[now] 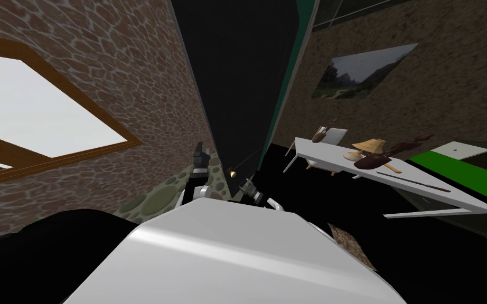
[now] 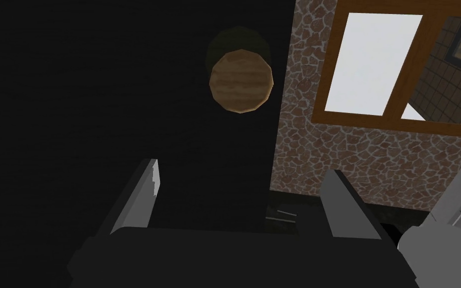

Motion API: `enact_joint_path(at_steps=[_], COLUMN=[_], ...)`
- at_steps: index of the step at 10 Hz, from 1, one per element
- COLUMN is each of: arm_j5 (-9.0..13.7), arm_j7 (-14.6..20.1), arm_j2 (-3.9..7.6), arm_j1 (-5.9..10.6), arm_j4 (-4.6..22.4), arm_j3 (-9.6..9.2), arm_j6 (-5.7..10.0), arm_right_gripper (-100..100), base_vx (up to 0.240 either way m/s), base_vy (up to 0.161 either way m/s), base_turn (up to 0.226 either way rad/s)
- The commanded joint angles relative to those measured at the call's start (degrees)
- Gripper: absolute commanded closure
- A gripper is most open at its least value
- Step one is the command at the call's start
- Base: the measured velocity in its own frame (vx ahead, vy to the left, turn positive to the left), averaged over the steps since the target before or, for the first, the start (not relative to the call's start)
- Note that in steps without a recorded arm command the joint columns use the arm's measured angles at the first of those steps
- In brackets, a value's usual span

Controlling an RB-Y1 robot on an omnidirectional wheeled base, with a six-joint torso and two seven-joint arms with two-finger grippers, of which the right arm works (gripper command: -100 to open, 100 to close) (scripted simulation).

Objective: Push the door open

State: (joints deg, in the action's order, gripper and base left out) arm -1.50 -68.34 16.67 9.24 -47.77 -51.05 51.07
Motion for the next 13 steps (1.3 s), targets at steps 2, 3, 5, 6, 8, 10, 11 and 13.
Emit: enact_joint_path(at_steps=[2,3,5,6,8,10,11,13], arm_j5=[0.03,0.01,-0.01,-0.03,-0.05,-0.08,-0.09,-0.08], arm_j7=[-2.83,-2.16,-2.67,-2.83,-3.09,-3.39,-3.5,-3.42], arm_j2=[0.75,0.63,0.12,-0.2,-0.72,-1.31,-1.55,-1.45], arm_j1=[0.0,-0.08,-0.09,-0.08,-0.07,-0.05,-0.05,-0.01], arm_j4=[-0.9,-0.81,-0.57,-0.39,-0.1,0.22,0.35,0.43], arm_j3=[-2.31,-1.81,-1.67,-1.53,-1.3,-1.05,-0.95,-1.02], arm_j6=[-0.18,-0.15,-0.42,-0.56,-0.77,-1.02,-1.12,-0.94], arm_right_gripper=[-100,-100,-100,-100,-100,-100,-100,100], base_vx=[0.002,-0.001,0.09,0.109,0.093,0.134,0.119,0.024], base_vy=[0.009,0.008,0.109,0.175,0.166,0.193,0.196,0.04], base_turn=[-0.271,-0.033,0.025,0.022,0.014,0.037,0.015,-0.003])
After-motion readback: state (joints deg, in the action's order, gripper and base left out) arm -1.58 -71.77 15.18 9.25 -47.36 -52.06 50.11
